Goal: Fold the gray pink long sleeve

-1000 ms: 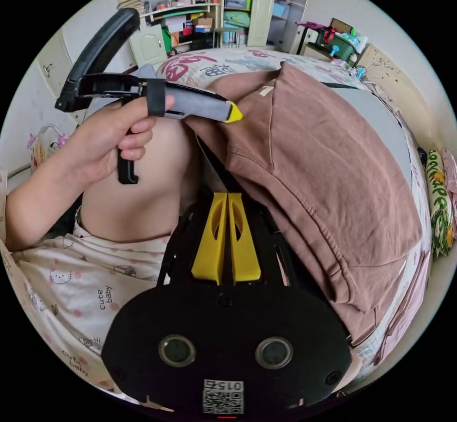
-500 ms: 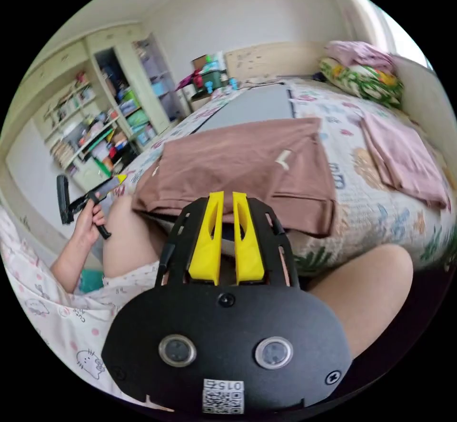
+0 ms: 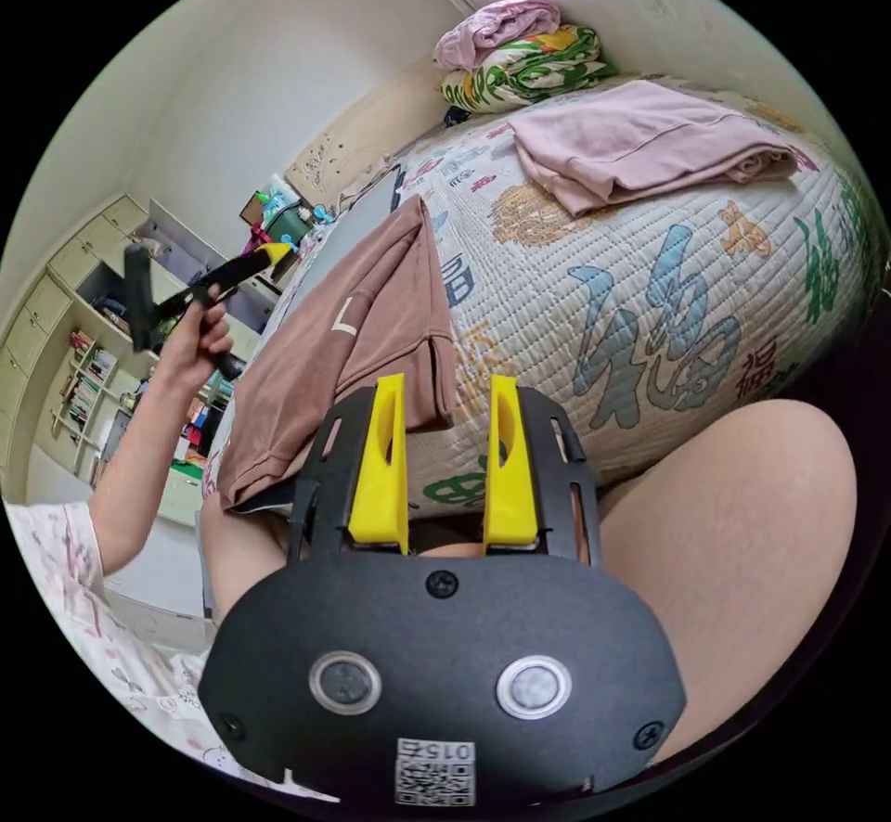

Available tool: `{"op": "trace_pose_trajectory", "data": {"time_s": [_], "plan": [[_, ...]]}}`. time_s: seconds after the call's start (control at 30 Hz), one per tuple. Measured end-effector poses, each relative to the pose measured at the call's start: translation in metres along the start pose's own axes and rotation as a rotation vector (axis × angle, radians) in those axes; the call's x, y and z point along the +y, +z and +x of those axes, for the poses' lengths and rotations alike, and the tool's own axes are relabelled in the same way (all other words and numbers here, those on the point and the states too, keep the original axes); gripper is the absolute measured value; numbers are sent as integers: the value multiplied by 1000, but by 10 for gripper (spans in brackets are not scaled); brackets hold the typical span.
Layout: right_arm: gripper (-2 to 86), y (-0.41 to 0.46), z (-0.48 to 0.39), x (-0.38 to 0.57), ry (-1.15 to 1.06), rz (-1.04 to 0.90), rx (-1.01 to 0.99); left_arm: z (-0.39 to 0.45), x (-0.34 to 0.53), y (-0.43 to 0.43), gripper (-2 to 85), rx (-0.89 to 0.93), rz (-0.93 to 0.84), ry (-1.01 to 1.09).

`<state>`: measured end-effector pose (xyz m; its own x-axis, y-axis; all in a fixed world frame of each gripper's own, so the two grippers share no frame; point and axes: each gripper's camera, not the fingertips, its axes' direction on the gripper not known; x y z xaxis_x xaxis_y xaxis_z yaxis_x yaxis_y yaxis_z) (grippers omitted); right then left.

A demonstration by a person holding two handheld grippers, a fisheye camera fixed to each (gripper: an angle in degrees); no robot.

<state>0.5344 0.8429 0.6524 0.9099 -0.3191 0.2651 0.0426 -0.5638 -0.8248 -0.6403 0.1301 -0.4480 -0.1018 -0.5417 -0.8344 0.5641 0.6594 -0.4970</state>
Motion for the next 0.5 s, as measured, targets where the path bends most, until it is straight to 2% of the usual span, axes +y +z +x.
{"op": "trace_pose_trajectory", "data": {"time_s": [0.07, 0.23, 0.37, 0.5], "plan": [[120, -4, -7, -23, -1, -24, -38, 10, -74, 69, 104, 11, -39, 27], [91, -14, -23, -49, -39, -63, -96, 3, -174, 202, 130, 56, -149, -59], [77, -25, -29, -61, -36, -76, -151, -10, -210, 299, 112, 40, -353, -120], [40, -32, -36, -64, -48, -98, -178, -15, -215, 337, 58, -68, -427, -100]]}}
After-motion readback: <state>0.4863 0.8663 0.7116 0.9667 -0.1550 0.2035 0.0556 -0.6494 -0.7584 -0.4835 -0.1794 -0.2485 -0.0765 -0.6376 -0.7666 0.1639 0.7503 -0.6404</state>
